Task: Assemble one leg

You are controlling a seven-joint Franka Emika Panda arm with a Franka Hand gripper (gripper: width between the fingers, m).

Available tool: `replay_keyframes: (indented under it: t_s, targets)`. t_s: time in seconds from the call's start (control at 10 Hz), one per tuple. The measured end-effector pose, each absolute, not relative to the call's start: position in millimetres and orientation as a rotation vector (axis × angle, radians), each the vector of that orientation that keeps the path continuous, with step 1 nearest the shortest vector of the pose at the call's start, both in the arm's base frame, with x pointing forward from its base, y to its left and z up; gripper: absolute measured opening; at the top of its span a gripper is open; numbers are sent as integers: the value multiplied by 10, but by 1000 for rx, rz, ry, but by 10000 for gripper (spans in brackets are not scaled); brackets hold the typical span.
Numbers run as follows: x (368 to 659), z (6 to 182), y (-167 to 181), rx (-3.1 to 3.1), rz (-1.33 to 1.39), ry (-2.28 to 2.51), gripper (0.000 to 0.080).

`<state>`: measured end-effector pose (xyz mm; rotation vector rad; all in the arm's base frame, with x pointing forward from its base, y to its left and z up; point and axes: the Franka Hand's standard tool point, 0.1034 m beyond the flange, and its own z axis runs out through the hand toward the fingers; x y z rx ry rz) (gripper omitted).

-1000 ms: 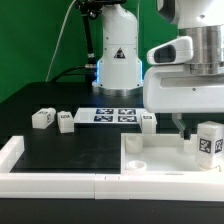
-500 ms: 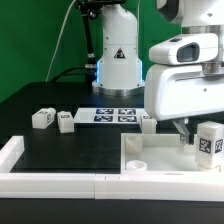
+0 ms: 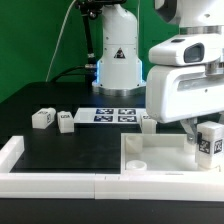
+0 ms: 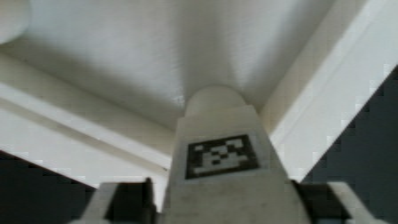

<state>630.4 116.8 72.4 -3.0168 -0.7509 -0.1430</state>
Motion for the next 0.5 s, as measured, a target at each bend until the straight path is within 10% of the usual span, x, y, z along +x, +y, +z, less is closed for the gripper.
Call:
replay_keyframes:
  t_s: [0.5]
  targets:
    - [6303,719,1163,-3067,-131,-269,291]
